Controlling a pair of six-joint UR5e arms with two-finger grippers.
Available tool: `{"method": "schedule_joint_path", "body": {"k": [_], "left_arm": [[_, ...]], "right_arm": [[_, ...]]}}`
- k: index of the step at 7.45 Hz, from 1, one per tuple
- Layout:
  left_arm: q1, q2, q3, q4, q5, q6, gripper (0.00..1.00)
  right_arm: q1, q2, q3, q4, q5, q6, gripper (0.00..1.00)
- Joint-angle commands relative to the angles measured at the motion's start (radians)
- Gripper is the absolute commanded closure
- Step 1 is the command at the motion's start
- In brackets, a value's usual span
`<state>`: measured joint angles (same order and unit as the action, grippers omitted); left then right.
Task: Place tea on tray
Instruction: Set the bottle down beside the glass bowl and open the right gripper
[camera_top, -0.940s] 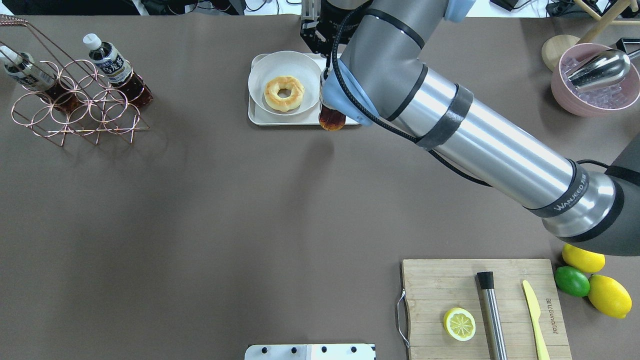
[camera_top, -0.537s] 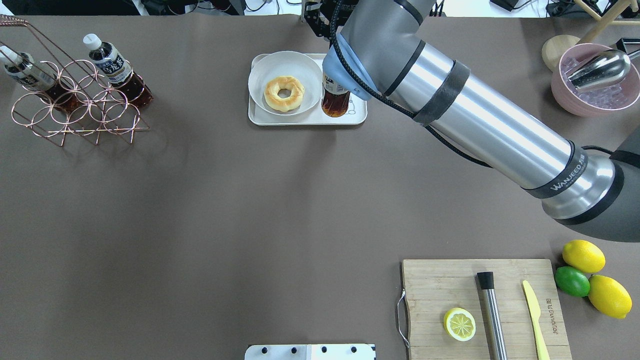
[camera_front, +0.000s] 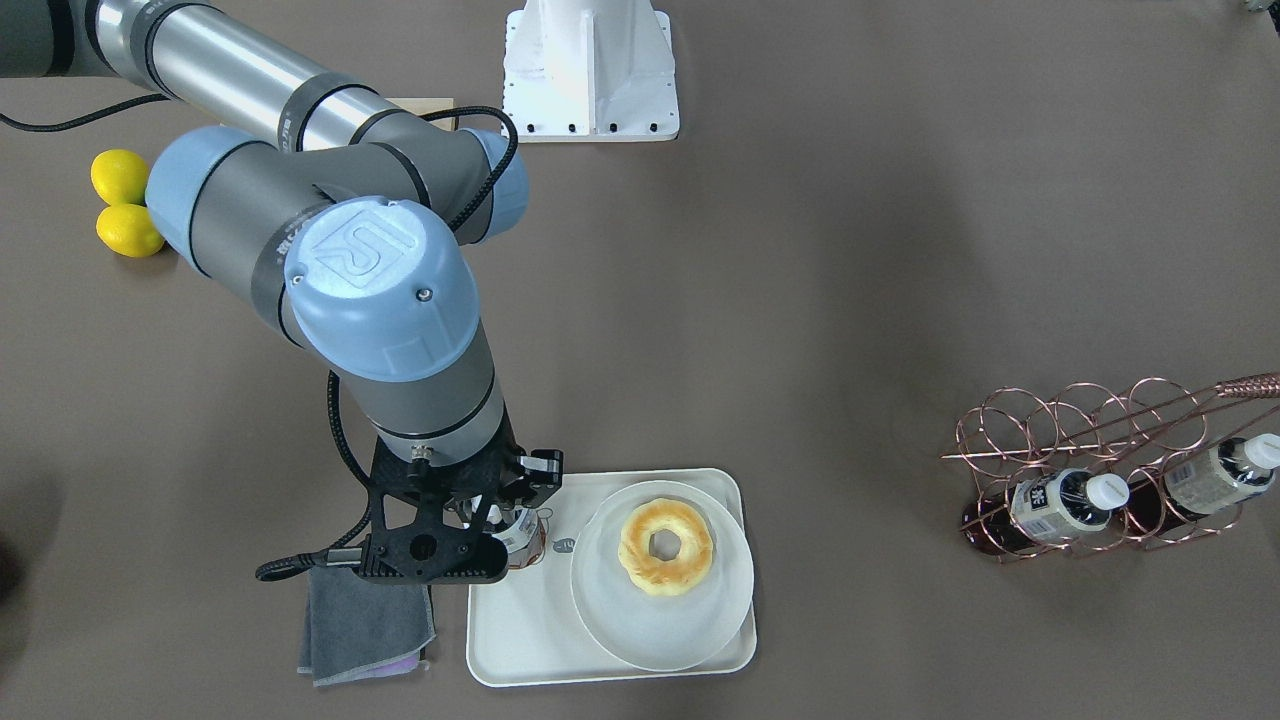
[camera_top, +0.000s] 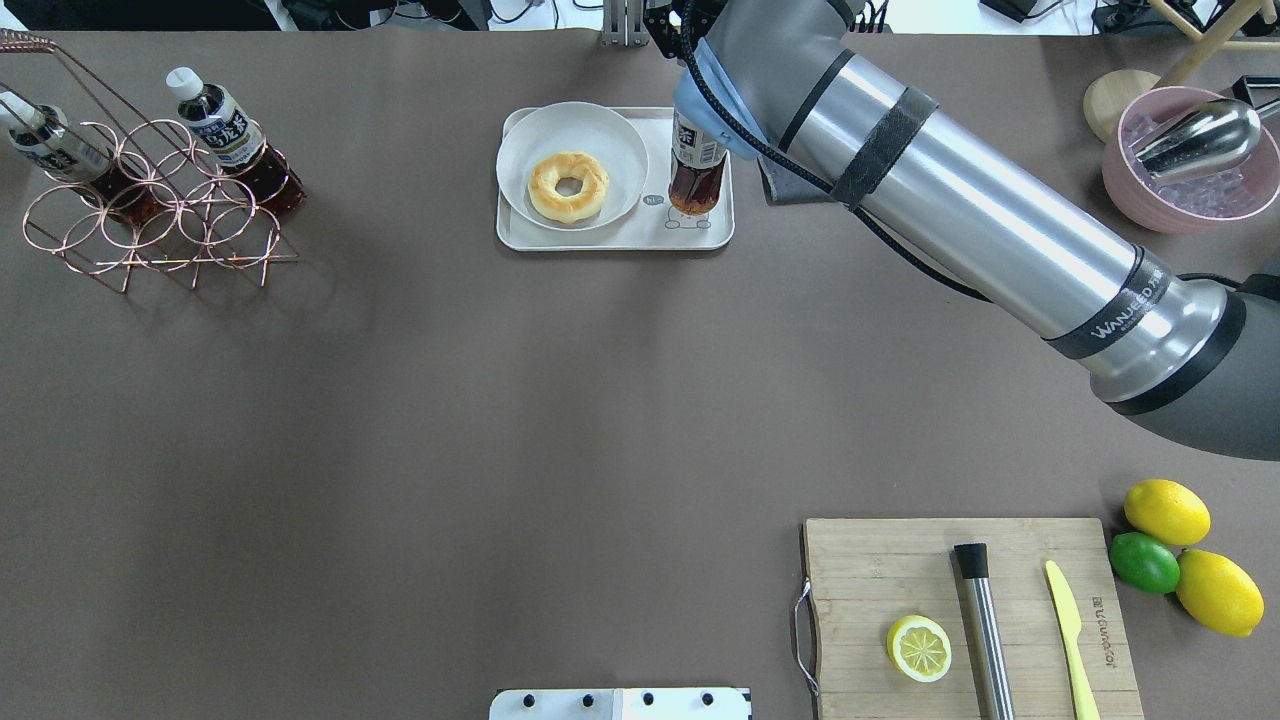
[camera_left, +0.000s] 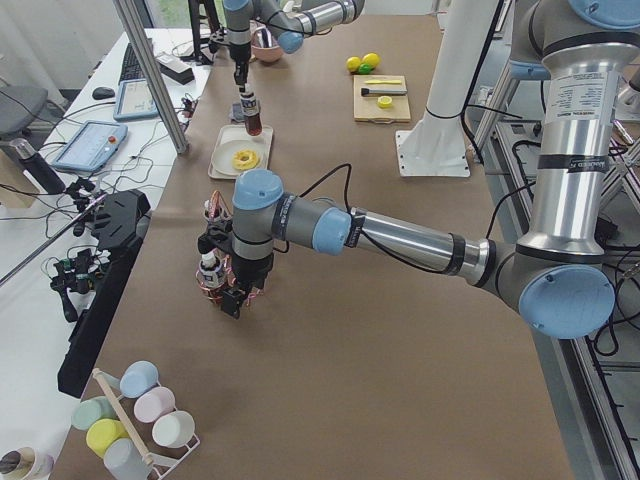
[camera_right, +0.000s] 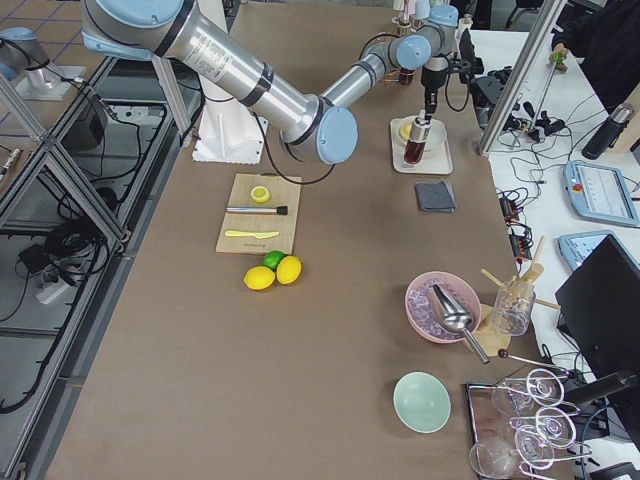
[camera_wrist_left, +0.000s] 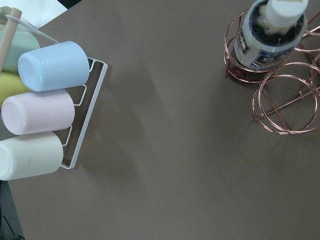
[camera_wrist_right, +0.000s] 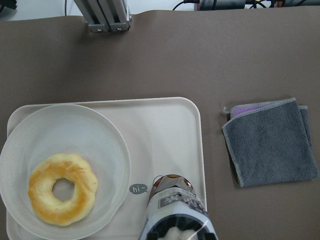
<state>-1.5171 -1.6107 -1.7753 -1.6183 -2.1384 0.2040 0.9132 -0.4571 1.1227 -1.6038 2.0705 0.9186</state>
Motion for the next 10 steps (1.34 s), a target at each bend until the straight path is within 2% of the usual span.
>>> {"method": "schedule_joint_path", "body": {"k": [1, 4, 5, 6, 10], "left_arm": [[0.000, 0.000, 0.002, -0.002, 0.000, 0.000, 0.02], [0.000, -0.009, 0.002, -0.002, 0.002, -0.001, 0.02], [0.000, -0.009, 0.002, -0.002, 0.002, 0.000, 0.02], [0.000, -0.011, 0.004, -0.002, 0.002, -0.001, 0.02], [0.000, -0.023, 0.008, 0.000, 0.002, -0.005, 0.02]], "right_arm": [[0.003, 0.001, -0.057, 0.076, -0.003, 0.000, 1.00], [0.003, 0.000, -0.060, 0.076, -0.003, -0.001, 1.00], [0.004, -0.003, -0.060, 0.076, -0.003, 0.000, 0.78], [0.003, -0.006, -0.058, 0.076, -0.004, 0.000, 0.01], [0.015, -0.003, -0.026, 0.064, 0.008, 0.002, 0.00]]}}
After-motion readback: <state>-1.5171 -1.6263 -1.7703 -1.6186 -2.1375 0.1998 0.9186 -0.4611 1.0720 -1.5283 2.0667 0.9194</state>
